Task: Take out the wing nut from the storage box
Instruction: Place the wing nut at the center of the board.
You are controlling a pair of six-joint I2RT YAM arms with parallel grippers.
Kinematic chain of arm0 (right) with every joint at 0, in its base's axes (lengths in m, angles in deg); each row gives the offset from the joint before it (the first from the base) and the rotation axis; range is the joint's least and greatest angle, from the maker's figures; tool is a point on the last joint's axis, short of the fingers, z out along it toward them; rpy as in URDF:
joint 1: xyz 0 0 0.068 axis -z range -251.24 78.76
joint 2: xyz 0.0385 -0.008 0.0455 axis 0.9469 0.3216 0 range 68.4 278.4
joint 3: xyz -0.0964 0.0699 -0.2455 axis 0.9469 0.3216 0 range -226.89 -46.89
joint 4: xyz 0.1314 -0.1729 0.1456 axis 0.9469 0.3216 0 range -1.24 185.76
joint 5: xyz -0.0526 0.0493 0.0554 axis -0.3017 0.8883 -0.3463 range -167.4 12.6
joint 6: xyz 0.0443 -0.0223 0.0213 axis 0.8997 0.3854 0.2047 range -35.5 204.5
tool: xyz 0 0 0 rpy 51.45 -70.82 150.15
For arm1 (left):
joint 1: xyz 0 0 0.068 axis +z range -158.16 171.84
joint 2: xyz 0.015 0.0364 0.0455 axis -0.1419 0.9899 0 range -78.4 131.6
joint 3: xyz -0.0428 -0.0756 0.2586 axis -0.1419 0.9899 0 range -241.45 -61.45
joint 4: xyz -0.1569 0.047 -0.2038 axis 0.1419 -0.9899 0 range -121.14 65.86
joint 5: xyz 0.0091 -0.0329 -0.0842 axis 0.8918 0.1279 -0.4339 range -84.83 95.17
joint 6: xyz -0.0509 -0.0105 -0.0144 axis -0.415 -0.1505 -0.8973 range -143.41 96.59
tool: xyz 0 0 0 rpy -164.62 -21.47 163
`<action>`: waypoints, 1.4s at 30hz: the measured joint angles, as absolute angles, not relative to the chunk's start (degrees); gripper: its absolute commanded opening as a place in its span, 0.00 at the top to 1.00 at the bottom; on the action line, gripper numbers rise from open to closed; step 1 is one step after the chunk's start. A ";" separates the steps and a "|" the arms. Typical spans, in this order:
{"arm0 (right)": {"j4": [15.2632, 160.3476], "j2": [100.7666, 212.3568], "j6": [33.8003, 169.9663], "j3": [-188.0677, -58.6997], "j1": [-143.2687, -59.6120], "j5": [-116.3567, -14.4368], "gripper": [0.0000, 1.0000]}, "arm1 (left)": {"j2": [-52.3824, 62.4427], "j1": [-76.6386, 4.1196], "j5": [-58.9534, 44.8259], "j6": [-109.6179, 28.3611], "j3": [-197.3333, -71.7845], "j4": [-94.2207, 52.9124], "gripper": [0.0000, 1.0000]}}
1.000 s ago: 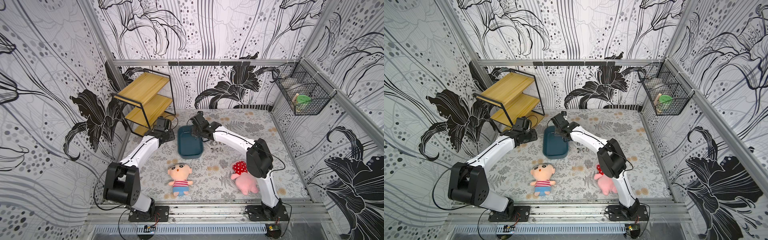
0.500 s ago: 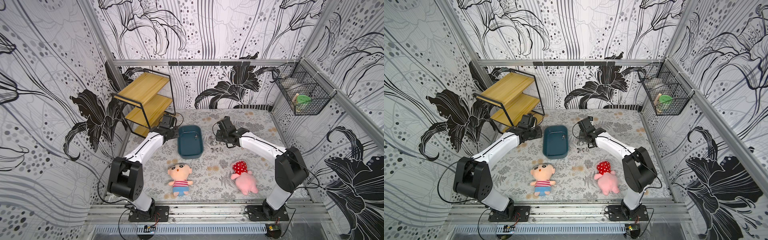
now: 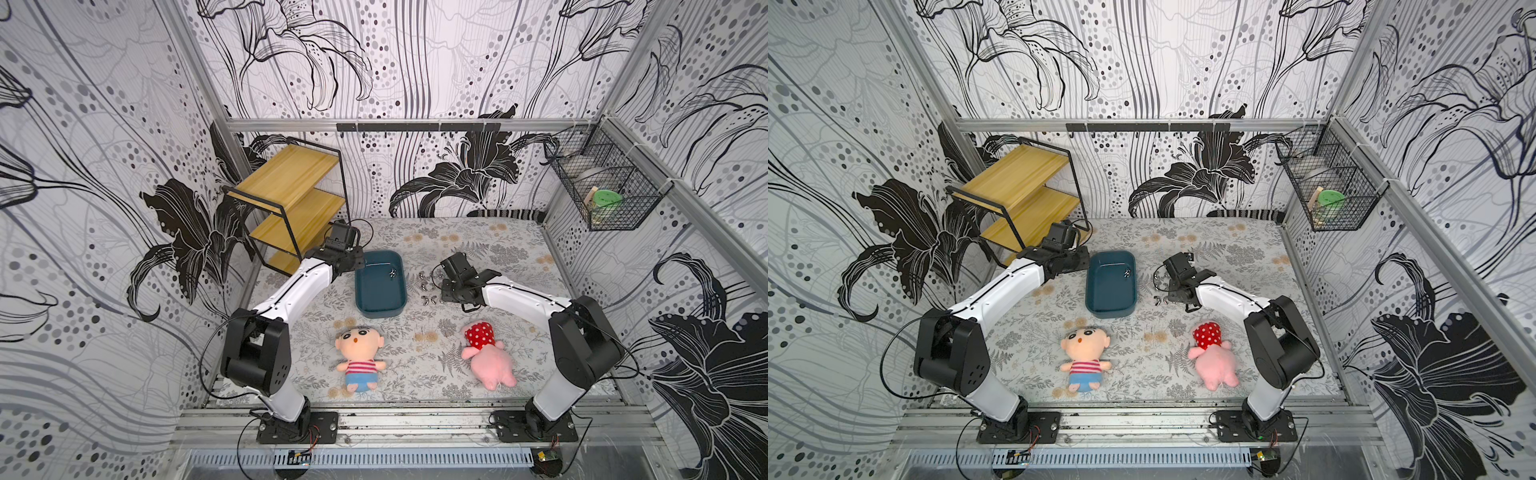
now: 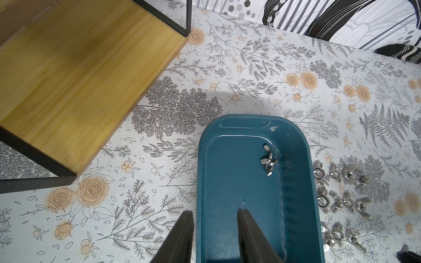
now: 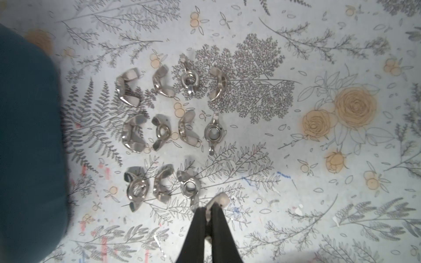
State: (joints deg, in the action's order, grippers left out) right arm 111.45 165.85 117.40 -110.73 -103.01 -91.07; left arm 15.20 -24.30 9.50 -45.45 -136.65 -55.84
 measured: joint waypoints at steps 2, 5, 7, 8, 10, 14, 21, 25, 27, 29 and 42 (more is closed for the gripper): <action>111.13 166.68 117.38 -110.73 -102.53 -90.85 1.00 | 15.20 -24.30 9.59 -45.45 -136.65 -56.08 0.61; 110.49 167.86 117.38 -110.73 -102.22 -90.61 1.00 | 15.20 -24.30 9.72 -45.43 -136.65 -56.30 0.61; 110.10 168.71 117.36 -110.73 -102.20 -90.46 1.00 | 15.20 -24.30 9.77 -45.45 -136.65 -56.34 0.61; 110.03 169.12 117.34 -110.73 -102.20 -90.43 1.00 | 15.23 -24.30 9.79 -45.45 -136.65 -56.34 0.61; 109.71 170.13 117.12 -110.73 -102.15 -90.24 1.00 | 15.25 -24.30 9.94 -45.45 -136.65 -56.34 0.61; 109.44 171.62 116.68 -110.73 -102.05 -90.02 1.00 | 15.47 -24.30 10.16 -45.45 -136.65 -56.36 0.61; 108.77 173.78 116.53 -110.77 -101.89 -89.62 1.00 | 15.64 -24.30 10.38 -45.43 -136.65 -56.39 0.61; 107.96 174.02 116.55 -110.81 -101.67 -89.62 1.00 | 15.64 -24.30 10.58 -45.45 -136.65 -56.39 0.61; 107.59 174.17 116.53 -110.86 -101.61 -89.65 1.00 | 15.64 -24.30 10.58 -45.45 -136.65 -56.39 0.61; 107.52 174.22 116.53 -110.94 -101.54 -89.62 1.00 | 15.64 -24.30 10.58 -45.45 -136.65 -56.41 0.61; 107.80 174.87 116.49 -111.69 -101.50 -89.87 0.82 | 15.64 -24.30 10.60 -45.52 -136.65 -56.41 0.61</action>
